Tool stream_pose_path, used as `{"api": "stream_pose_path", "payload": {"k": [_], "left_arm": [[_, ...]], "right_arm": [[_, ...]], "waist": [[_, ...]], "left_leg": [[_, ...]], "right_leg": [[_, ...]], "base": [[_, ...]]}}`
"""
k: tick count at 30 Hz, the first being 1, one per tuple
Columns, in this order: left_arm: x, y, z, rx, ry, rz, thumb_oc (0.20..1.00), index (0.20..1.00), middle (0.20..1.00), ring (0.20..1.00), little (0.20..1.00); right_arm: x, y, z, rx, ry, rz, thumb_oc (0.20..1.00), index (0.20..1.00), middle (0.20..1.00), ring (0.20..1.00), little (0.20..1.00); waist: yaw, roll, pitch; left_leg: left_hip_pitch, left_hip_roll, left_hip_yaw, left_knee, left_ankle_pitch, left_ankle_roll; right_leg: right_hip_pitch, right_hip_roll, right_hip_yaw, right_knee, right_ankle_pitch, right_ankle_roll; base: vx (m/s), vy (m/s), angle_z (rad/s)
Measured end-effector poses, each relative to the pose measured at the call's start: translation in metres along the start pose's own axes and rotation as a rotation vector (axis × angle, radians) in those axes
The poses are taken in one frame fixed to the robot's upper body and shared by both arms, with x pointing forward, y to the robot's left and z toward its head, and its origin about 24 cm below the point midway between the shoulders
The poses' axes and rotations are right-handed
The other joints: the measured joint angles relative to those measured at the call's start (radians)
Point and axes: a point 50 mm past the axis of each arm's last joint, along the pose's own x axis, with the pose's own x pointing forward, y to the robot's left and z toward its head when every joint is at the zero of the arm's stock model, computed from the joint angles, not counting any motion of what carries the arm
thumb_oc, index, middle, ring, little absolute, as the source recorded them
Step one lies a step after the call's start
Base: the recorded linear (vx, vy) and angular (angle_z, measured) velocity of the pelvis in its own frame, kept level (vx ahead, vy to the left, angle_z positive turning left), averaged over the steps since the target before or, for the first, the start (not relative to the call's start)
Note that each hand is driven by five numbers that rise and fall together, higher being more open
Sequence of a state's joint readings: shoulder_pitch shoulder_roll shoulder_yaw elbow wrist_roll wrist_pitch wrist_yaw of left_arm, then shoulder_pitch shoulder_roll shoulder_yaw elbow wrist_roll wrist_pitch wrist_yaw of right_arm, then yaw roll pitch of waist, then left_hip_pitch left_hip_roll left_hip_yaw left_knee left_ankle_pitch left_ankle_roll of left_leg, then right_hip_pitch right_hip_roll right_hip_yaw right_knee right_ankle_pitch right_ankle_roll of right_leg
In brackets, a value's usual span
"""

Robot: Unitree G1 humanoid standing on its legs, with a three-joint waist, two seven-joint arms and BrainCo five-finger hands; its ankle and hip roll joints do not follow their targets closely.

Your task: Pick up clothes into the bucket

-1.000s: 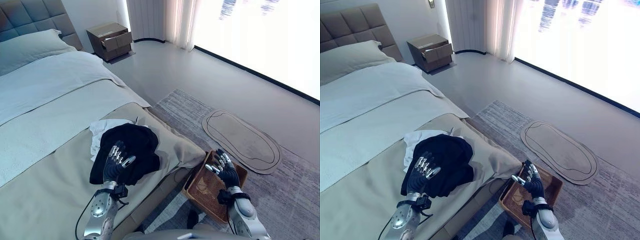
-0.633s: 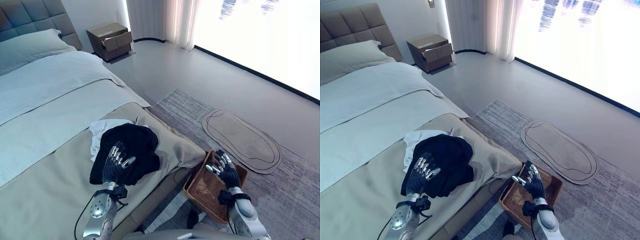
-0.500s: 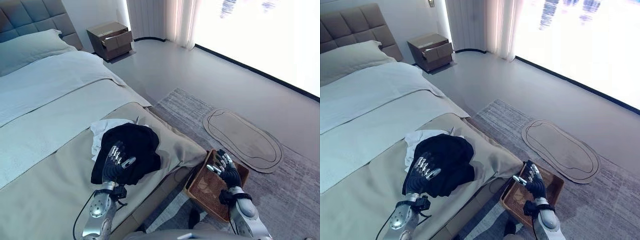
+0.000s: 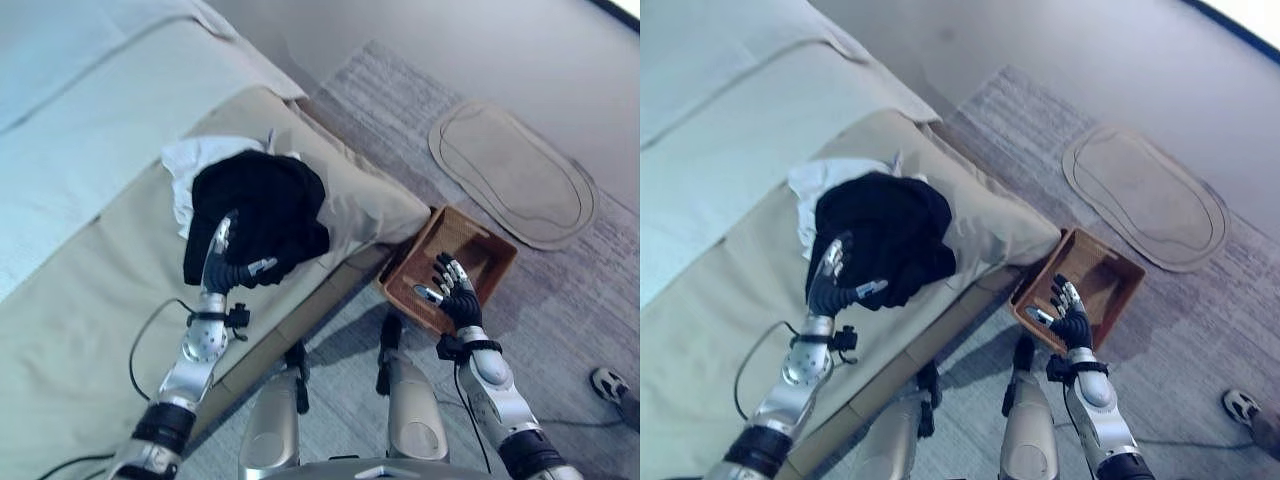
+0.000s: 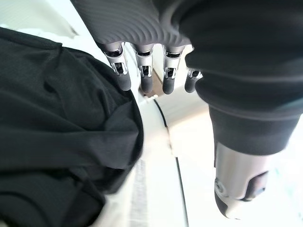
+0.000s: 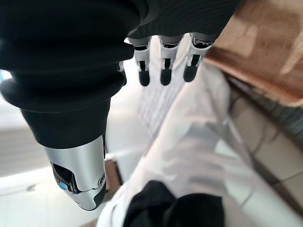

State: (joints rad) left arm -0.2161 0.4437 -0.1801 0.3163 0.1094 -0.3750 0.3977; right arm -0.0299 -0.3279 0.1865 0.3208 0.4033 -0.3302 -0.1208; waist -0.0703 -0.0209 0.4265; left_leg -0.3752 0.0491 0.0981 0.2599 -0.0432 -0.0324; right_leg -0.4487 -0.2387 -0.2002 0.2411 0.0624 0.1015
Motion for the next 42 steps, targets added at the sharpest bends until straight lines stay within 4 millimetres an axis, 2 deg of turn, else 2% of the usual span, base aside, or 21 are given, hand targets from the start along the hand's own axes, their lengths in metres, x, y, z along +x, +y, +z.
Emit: {"api": "stream_pose_path", "payload": {"k": [9, 14, 15, 19, 25, 26, 27, 28, 34, 42], "left_arm": [[0.040, 0.028, 0.020, 0.433, -0.181, 0.136, 1.000, 1.000, 1.000, 1.000, 1.000], [0.058, 0.039, 0.024, 0.569, -0.204, 0.190, 1.000, 1.000, 1.000, 1.000, 1.000], [0.063, 0.043, 0.024, 0.640, -0.212, 0.188, 1.000, 1.000, 1.000, 1.000, 1.000], [0.072, 0.050, 0.014, 0.873, -0.193, 0.139, 1.000, 1.000, 1.000, 1.000, 1.000], [0.077, 0.057, -0.016, 1.175, -0.047, 0.003, 1.000, 1.000, 1.000, 1.000, 1.000], [0.078, 0.059, -0.021, 1.203, -0.007, -0.019, 0.771, 0.771, 0.771, 0.771, 0.771], [0.078, 0.061, -0.026, 1.231, 0.033, -0.047, 0.319, 0.319, 0.319, 0.319, 0.319], [0.078, 0.062, -0.027, 1.236, 0.047, -0.054, 0.206, 0.206, 0.206, 0.206, 0.206], [0.086, 0.065, -0.022, 1.234, 0.065, -0.067, 0.200, 0.200, 0.200, 0.200, 0.200], [0.075, 0.061, -0.031, 1.224, 0.081, -0.110, 0.200, 0.200, 0.200, 0.200, 0.200]], "right_arm": [[0.009, -0.002, 0.014, -0.024, -0.061, 0.015, 1.000, 1.000, 1.000, 1.000, 1.000], [0.011, -0.004, 0.016, -0.034, -0.069, 0.019, 1.000, 1.000, 1.000, 1.000, 1.000], [0.012, -0.003, 0.019, -0.034, -0.078, 0.023, 1.000, 1.000, 1.000, 1.000, 1.000], [0.015, 0.000, 0.022, -0.035, -0.092, 0.049, 1.000, 1.000, 1.000, 1.000, 1.000], [0.016, 0.007, 0.027, -0.034, -0.114, 0.102, 1.000, 1.000, 1.000, 1.000, 1.000], [0.016, 0.008, 0.027, -0.033, -0.116, 0.111, 1.000, 1.000, 1.000, 1.000, 1.000], [0.016, 0.008, 0.027, -0.034, -0.117, 0.120, 1.000, 1.000, 1.000, 1.000, 1.000], [0.016, 0.008, 0.028, -0.034, -0.117, 0.124, 1.000, 1.000, 1.000, 1.000, 1.000], [0.016, 0.010, 0.027, -0.036, -0.110, 0.150, 1.000, 1.000, 1.000, 1.000, 1.000], [0.016, 0.010, 0.027, -0.037, -0.109, 0.161, 1.000, 1.000, 1.000, 1.000, 1.000]], "waist": [[-0.050, -0.013, 0.015], [-0.055, -0.016, 0.016], [-0.056, -0.016, 0.016], [-0.075, -0.019, 0.014], [-0.088, -0.036, 0.004], [-0.092, -0.044, -0.001], [-0.092, -0.051, -0.006], [-0.092, -0.054, -0.007], [-0.106, -0.057, -0.035], [-0.103, -0.056, -0.062]], "left_leg": [[-0.217, 0.030, -0.015, 0.163, -0.039, -0.004], [-0.256, 0.033, -0.017, 0.178, -0.041, -0.006], [-0.268, 0.033, -0.018, 0.178, -0.042, -0.007], [-0.289, 0.034, -0.019, 0.183, -0.042, -0.008], [-0.303, 0.037, -0.013, 0.206, -0.056, -0.010], [-0.306, 0.037, -0.010, 0.211, -0.059, -0.012], [-0.306, 0.038, -0.003, 0.218, -0.061, -0.014], [-0.307, 0.040, 0.000, 0.222, -0.063, -0.013], [-0.319, 0.038, 0.005, 0.242, -0.083, -0.008], [-0.318, 0.037, 0.005, 0.237, -0.084, -0.009]], "right_leg": [[-0.196, 0.013, 0.022, 0.105, -0.014, -0.012], [-0.231, 0.016, 0.025, 0.105, -0.014, -0.012], [-0.243, 0.018, 0.025, 0.101, -0.016, -0.007], [-0.259, 0.022, 0.028, 0.097, -0.016, -0.005], [-0.274, 0.028, 0.037, 0.111, -0.011, -0.012], [-0.281, 0.028, 0.041, 0.117, -0.008, -0.016], [-0.286, 0.029, 0.048, 0.124, -0.007, -0.019], [-0.288, 0.029, 0.051, 0.127, -0.007, -0.019], [-0.296, 0.026, 0.056, 0.138, -0.010, -0.024], [-0.295, 0.022, 0.057, 0.133, -0.012, -0.023]], "base": [[-0.04, -0.004, -0.05], [-0.01, 0.006, -0.02], [-0.02, 0.009, -0.04], [0.00, 0.003, -0.01], [0.00, 0.011, -0.04], [-0.01, 0.016, -0.09], [0.00, 0.011, -0.11], [0.00, 0.009, -0.11], [0.00, 0.001, -0.01], [0.00, 0.000, 0.00]]}}
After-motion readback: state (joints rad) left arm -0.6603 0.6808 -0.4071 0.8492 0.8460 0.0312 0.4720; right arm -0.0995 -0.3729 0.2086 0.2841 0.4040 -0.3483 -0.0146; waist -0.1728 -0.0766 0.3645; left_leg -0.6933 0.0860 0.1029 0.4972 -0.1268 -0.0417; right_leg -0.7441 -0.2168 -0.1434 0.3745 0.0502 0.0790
